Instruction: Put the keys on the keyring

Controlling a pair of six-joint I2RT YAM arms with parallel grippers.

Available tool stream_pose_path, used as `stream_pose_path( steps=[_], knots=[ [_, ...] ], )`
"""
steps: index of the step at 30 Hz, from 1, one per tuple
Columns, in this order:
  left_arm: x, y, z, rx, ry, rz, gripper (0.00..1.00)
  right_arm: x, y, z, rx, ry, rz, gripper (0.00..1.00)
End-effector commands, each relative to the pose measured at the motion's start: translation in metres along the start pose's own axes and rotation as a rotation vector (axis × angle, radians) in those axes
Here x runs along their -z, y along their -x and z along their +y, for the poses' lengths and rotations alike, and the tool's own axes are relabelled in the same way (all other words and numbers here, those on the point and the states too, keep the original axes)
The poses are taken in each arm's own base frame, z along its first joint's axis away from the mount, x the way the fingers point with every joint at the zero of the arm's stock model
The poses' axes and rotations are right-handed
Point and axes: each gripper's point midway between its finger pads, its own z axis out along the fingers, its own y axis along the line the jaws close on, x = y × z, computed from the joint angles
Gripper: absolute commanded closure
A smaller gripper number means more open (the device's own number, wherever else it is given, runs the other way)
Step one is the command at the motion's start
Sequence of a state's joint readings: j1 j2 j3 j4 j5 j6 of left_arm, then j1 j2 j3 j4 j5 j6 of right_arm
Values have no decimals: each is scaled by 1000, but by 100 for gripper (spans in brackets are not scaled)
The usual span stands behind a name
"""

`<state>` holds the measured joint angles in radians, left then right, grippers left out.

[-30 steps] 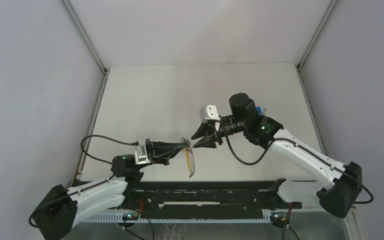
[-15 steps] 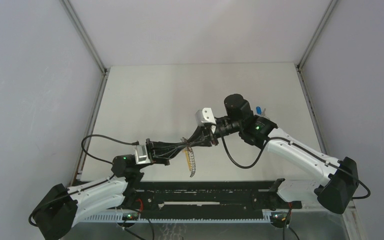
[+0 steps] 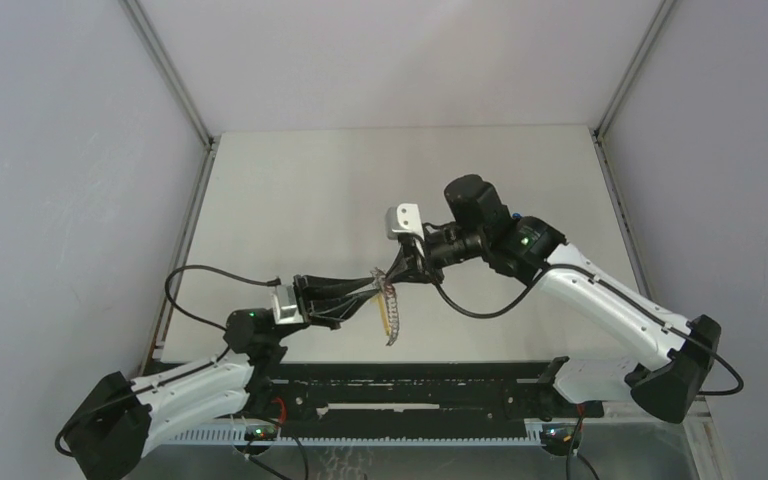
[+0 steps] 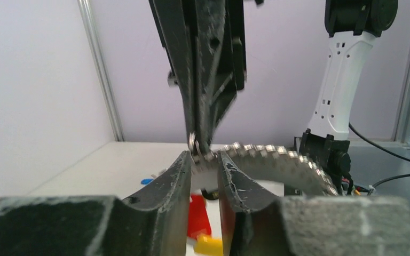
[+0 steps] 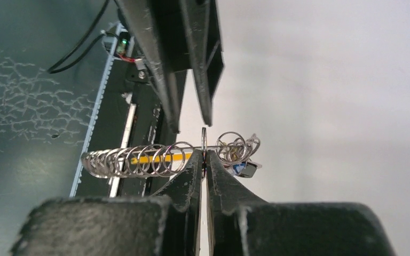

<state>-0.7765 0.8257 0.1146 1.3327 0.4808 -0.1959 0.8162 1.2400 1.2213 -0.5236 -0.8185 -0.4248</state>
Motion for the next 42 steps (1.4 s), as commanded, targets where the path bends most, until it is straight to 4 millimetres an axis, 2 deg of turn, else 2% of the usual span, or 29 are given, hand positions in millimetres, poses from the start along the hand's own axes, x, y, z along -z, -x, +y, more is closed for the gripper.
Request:
stream_pose_path(
  steps=[1,3,4,9,12,19,25,33,42],
  knots=[
    [-2,-5,6,0,27,61,68,27,-12,-6,-86,-113,222,100],
    [1,-16,8,5,33,120,64,33,-23,-6,-127,-133,329,100],
    [1,-20,9,6,34,149,63,37,-35,-5,-161,-142,413,100],
    [0,-27,12,6,38,186,61,48,-55,-6,-179,-190,669,100],
    [-3,-34,14,21,34,204,60,47,-59,-7,-153,-190,757,100],
    [-15,-39,3,84,-62,163,60,33,-50,-4,-59,-122,776,100],
    [-21,-41,-7,126,-139,125,61,24,-51,2,-15,-68,786,100],
    [-23,-40,-8,122,-152,123,62,18,-52,5,18,-38,792,100],
    [-24,-51,-7,146,-155,154,67,14,-46,7,43,-32,772,100]
  ],
)
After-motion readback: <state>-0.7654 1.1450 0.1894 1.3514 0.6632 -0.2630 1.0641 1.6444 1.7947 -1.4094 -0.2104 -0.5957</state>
